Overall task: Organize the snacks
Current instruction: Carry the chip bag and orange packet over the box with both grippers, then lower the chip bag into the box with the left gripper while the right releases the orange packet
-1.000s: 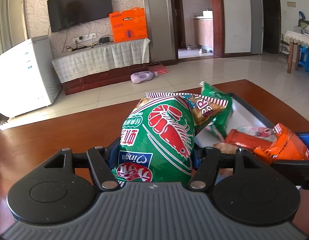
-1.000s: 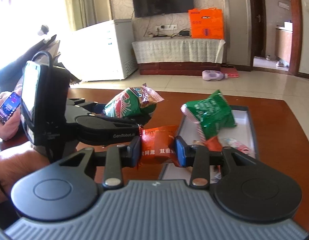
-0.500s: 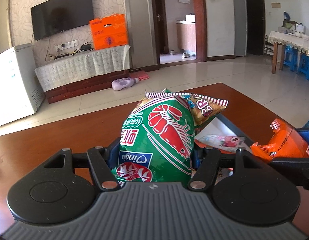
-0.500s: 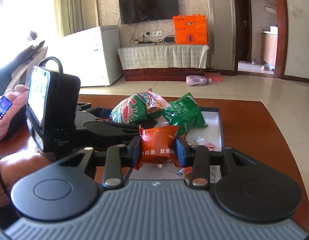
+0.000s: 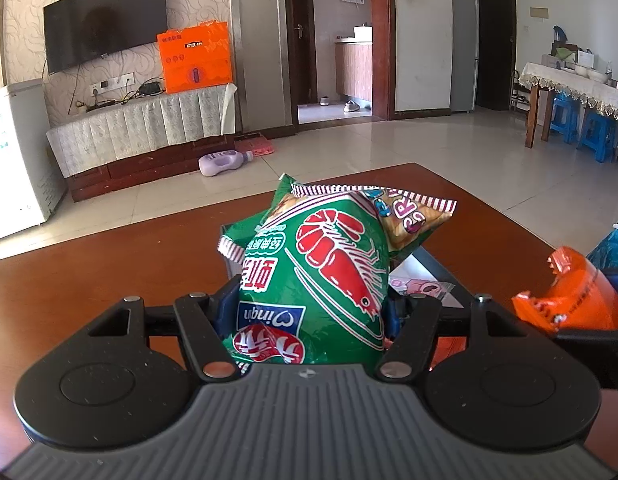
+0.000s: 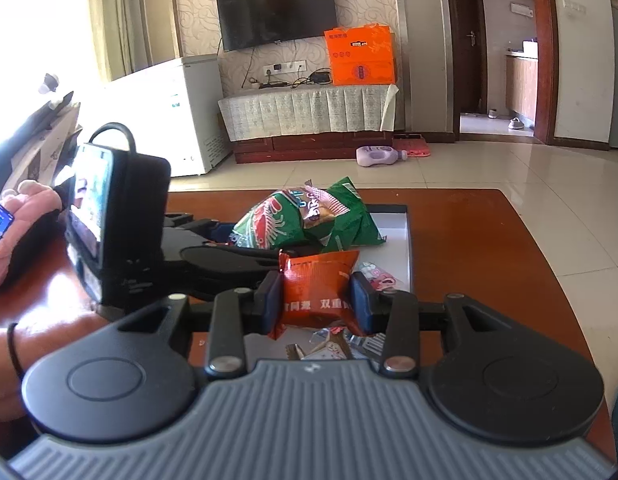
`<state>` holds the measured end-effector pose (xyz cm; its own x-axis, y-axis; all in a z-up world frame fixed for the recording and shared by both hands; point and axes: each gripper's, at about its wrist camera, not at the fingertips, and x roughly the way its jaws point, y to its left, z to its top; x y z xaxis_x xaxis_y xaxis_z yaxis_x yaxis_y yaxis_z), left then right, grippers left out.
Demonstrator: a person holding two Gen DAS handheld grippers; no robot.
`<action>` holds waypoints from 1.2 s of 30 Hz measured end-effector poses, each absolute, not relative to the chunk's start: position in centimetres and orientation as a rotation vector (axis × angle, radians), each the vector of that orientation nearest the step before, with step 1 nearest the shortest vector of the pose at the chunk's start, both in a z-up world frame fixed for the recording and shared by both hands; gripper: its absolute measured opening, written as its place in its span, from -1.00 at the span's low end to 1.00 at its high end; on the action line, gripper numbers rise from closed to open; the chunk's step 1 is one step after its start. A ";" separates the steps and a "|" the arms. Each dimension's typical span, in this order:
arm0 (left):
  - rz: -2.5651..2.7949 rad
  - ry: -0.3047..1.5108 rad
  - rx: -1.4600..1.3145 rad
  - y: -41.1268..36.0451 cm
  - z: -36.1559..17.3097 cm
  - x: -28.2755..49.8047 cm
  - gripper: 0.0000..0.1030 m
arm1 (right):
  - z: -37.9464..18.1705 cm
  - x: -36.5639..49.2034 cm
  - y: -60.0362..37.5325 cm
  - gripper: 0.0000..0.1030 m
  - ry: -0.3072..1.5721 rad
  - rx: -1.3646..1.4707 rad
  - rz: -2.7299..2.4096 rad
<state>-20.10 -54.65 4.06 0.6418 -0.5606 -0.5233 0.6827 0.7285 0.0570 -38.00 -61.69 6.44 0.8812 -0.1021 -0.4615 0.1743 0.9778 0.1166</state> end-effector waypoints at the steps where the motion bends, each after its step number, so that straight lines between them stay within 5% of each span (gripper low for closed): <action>1: -0.719 0.505 0.259 -54.9 3.9 -20.1 0.37 | 6.4 -38.0 -61.8 -0.20 0.473 0.158 -0.144; 23: -0.742 0.514 0.344 -58.1 0.5 -16.8 0.37 | 5.0 -36.1 -62.0 -0.20 0.559 0.152 -0.129; 36: -0.679 0.551 0.339 -57.7 0.1 -15.5 0.62 | 3.4 -33.5 -62.4 -0.20 0.606 0.171 -0.146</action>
<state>-15.51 -57.65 0.14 0.6444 -0.4973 -0.5808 0.6708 0.7323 0.1172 -33.47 -62.45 3.43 0.8126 -0.0858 -0.5765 0.1859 0.9756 0.1169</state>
